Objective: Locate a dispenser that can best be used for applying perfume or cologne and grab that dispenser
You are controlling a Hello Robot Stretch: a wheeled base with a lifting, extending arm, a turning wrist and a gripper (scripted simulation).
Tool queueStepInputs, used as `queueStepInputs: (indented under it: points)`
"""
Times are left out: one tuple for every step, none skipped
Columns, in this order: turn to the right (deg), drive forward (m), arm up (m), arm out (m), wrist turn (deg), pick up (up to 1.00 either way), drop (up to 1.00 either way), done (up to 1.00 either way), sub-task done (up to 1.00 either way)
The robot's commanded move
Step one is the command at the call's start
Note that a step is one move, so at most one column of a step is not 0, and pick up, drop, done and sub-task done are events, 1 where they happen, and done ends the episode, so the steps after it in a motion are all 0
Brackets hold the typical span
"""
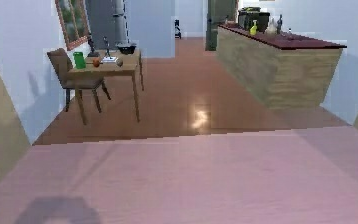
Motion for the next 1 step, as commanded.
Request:
queueStepInputs:
  points:
    - [12.0,0.00,0.00,0.00,0.0,0.00,0.00,0.00,0.00]
